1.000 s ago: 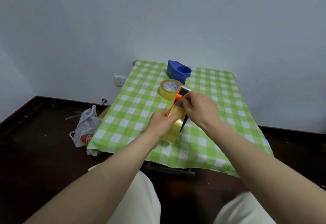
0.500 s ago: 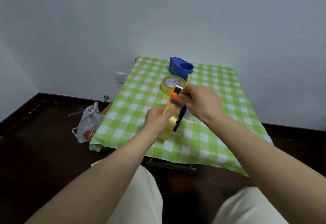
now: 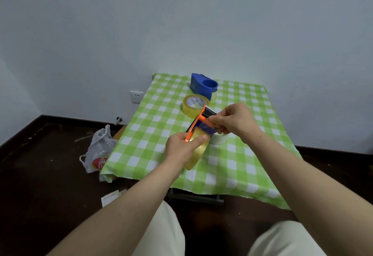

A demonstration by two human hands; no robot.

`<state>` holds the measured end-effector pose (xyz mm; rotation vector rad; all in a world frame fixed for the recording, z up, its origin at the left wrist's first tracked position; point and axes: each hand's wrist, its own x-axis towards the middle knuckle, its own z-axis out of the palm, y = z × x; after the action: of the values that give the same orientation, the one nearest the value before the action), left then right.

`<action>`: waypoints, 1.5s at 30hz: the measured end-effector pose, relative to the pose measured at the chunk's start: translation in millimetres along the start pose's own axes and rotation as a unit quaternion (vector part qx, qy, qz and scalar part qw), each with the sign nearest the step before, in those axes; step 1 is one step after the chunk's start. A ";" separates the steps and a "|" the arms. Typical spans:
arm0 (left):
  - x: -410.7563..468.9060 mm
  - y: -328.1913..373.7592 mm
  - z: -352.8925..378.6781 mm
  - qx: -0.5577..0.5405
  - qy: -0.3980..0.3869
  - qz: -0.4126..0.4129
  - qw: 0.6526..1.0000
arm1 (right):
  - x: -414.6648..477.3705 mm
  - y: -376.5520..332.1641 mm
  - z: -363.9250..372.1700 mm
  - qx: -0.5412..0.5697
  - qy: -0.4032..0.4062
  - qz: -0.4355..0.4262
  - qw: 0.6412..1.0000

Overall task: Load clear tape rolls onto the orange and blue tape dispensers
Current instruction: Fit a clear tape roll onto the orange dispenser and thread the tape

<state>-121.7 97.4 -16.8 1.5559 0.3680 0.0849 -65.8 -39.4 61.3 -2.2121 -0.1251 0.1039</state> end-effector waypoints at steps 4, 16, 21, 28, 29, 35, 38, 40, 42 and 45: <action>-2.0 3.2 1.6 -0.005 -0.005 -0.003 1.000 | 0.3 -0.7 -0.1 -0.073 0.019 0.006 0.997; -3.8 5.2 4.0 0.022 0.019 0.006 1.000 | -9.3 0.7 11.7 -0.278 0.118 -0.095 0.948; -3.5 8.0 4.0 0.026 0.025 0.010 0.999 | -10.5 2.5 15.8 -0.302 0.134 -0.127 0.935; -5.4 13.7 4.9 0.048 0.026 0.025 0.998 | -13.4 1.5 18.1 -0.294 0.155 -0.132 0.934; -5.6 13.9 5.0 0.049 0.027 0.027 0.998 | -13.6 1.0 18.0 -0.291 0.157 -0.132 0.935; -4.6 13.0 6.1 0.080 0.048 0.055 0.994 | -13.2 1.4 18.0 -0.288 0.165 -0.132 0.934; -4.6 14.0 6.0 0.069 0.033 0.054 0.996 | -10.2 1.9 18.2 -0.287 0.177 -0.131 0.932; -5.8 15.3 4.5 0.044 -0.006 0.048 0.998 | -7.6 1.3 16.5 -0.279 0.189 -0.136 0.932; -9.2 18.1 3.0 0.034 -0.051 0.040 0.997 | -5.0 1.0 14.5 -0.268 0.190 -0.143 0.934; -10.9 20.3 1.1 0.026 -0.074 0.051 0.996 | -3.2 -0.6 11.3 -0.243 0.181 -0.130 0.944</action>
<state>-128.0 93.8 5.1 1.6214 0.1750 0.0404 -70.4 -30.5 55.1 -2.6365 -0.2590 -0.5334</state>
